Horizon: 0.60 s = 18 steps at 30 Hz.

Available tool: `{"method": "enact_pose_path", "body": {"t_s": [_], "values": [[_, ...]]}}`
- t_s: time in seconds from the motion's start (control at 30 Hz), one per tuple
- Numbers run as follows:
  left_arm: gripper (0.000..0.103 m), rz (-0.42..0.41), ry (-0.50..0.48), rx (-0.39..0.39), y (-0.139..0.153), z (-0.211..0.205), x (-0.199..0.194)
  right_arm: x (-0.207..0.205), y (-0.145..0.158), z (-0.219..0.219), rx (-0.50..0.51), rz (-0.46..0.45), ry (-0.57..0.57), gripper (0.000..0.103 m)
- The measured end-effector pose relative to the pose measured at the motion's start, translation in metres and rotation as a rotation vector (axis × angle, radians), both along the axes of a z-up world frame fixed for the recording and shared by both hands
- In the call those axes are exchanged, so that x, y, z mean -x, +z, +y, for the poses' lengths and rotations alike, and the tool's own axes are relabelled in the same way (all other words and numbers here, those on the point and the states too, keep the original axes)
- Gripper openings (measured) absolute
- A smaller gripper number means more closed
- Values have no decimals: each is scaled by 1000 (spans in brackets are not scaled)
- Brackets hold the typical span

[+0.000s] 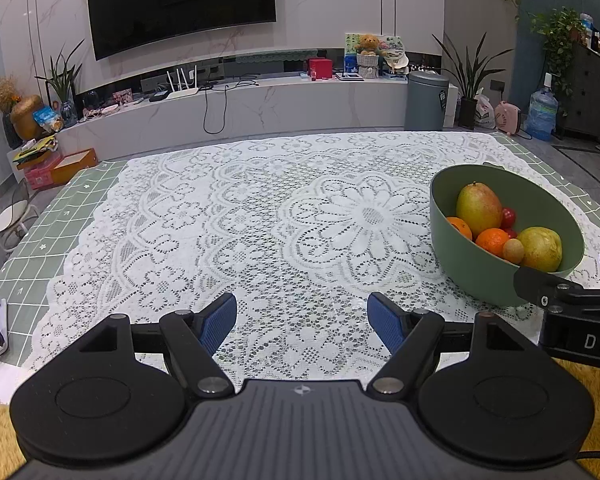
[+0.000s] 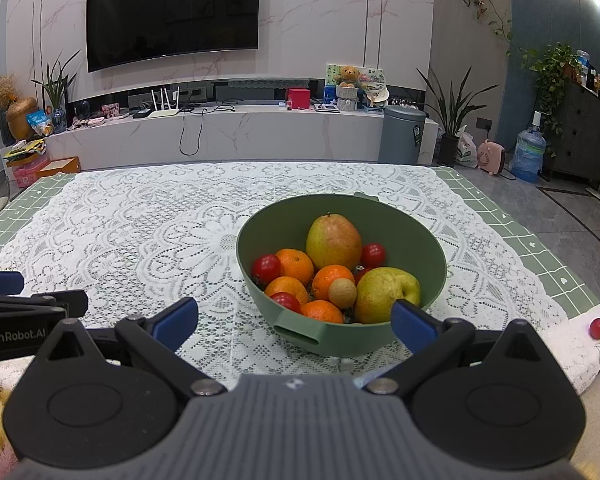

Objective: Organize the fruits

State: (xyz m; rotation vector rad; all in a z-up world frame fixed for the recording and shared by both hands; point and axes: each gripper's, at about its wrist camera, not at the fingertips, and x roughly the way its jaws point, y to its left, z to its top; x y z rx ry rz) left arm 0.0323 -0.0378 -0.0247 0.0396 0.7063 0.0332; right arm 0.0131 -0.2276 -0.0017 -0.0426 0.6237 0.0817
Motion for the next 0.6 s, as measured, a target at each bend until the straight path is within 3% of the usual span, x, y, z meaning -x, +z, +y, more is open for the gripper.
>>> {"method": "enact_pose_path", "body": {"t_s": [0.6], "values": [[87, -6, -4, 9, 3, 0, 2, 0, -1, 1, 0, -1, 0, 99]]}}
